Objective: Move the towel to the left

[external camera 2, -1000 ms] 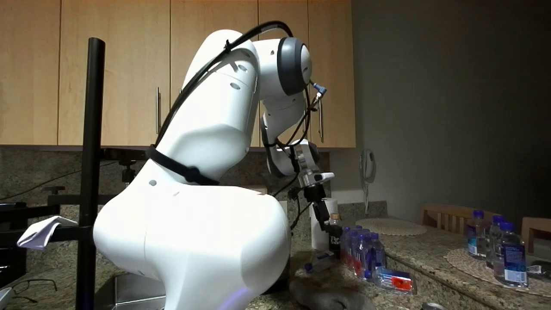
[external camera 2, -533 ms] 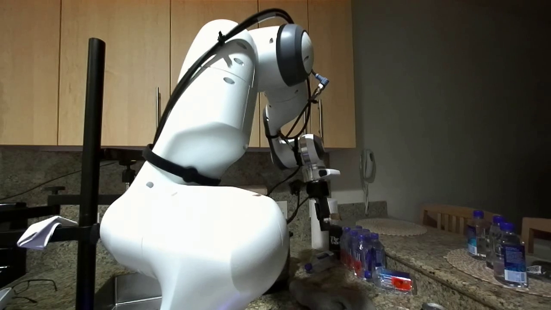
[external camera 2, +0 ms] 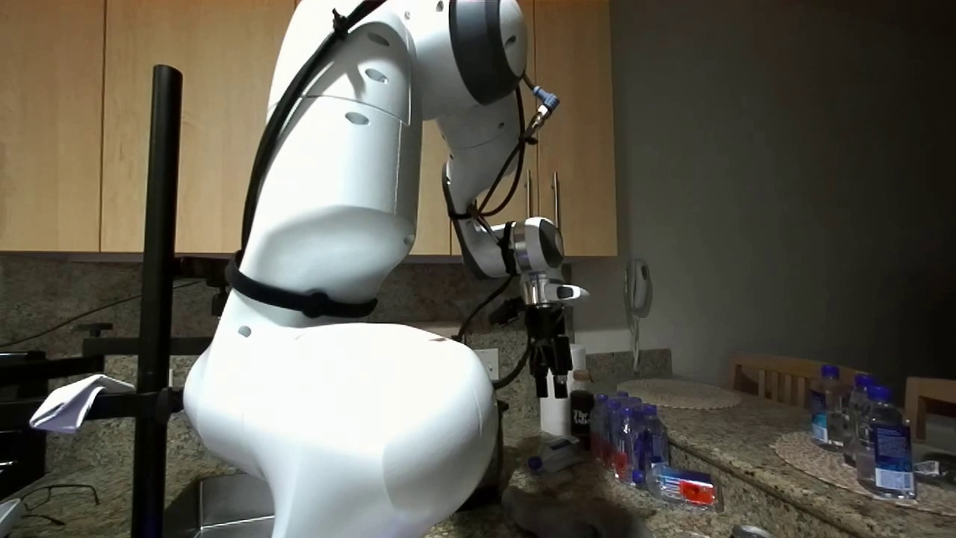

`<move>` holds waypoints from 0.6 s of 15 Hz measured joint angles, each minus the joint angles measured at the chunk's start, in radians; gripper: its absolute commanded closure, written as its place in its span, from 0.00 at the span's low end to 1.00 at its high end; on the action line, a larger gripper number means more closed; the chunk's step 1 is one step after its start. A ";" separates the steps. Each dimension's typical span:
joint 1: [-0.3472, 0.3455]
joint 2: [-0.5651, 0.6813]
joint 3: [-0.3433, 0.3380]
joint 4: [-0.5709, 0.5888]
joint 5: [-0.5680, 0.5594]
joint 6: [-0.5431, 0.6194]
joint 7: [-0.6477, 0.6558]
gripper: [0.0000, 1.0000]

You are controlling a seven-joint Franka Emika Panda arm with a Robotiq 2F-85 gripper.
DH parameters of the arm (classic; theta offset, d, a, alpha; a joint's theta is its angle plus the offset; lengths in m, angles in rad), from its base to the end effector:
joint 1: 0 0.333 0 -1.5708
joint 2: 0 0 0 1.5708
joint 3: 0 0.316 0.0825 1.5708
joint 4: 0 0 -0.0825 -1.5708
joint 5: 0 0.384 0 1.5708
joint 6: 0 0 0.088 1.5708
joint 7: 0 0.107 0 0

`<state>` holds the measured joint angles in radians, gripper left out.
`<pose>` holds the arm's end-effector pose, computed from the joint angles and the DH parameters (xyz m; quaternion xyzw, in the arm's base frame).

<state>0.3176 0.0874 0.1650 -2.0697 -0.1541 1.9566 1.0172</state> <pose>0.4840 0.2411 0.3756 0.9669 -0.2271 -0.0309 0.1120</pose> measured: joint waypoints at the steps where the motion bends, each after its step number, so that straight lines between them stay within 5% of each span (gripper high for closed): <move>1: -0.005 -0.021 0.001 -0.023 0.004 0.027 -0.030 0.00; 9: -0.085 -0.086 -0.008 -0.092 0.191 0.205 -0.390 0.00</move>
<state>0.2330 0.0014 0.1568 -2.1620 0.0372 2.1620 0.6273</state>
